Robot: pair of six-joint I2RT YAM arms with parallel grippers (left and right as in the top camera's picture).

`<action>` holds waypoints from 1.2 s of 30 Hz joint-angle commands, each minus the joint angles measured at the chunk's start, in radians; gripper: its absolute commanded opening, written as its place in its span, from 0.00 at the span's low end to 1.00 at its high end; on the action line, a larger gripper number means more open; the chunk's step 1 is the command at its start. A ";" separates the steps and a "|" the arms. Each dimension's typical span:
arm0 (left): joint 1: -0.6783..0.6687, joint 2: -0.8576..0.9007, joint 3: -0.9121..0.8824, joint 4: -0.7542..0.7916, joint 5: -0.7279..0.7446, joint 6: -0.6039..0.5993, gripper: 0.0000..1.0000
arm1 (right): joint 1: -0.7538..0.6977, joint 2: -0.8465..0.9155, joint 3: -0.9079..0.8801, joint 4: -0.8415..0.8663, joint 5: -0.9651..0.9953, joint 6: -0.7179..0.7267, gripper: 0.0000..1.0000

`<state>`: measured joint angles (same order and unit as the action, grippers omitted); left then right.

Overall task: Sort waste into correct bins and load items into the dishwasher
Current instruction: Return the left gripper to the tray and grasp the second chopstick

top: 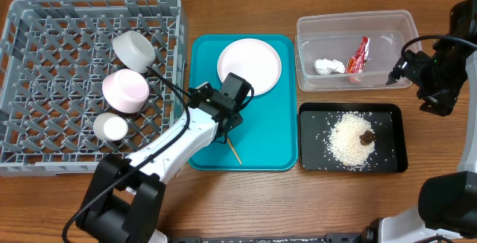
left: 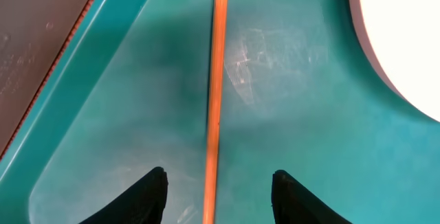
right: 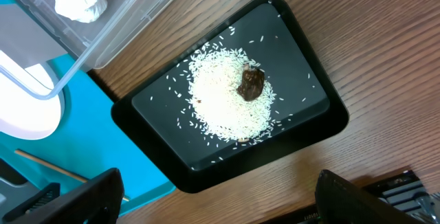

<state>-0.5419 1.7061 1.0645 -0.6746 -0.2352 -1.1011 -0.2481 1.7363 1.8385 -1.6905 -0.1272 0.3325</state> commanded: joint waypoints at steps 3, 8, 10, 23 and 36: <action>-0.001 0.068 -0.012 0.018 -0.035 -0.014 0.54 | 0.000 -0.031 0.013 0.003 -0.005 -0.007 0.91; -0.001 0.105 -0.012 0.032 -0.037 -0.014 0.54 | 0.000 -0.031 0.013 0.003 -0.005 -0.007 0.91; -0.001 0.124 -0.012 0.033 -0.037 -0.014 0.55 | 0.000 -0.031 0.013 0.004 -0.005 -0.007 0.91; 0.000 0.157 -0.012 0.031 0.009 -0.014 0.18 | 0.000 -0.031 0.013 0.004 -0.005 -0.007 0.91; 0.001 0.152 0.015 0.013 0.019 0.021 0.04 | 0.000 -0.031 0.013 0.002 -0.005 -0.007 0.91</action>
<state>-0.5419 1.8332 1.0702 -0.6472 -0.2443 -1.1034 -0.2478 1.7363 1.8385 -1.6920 -0.1272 0.3325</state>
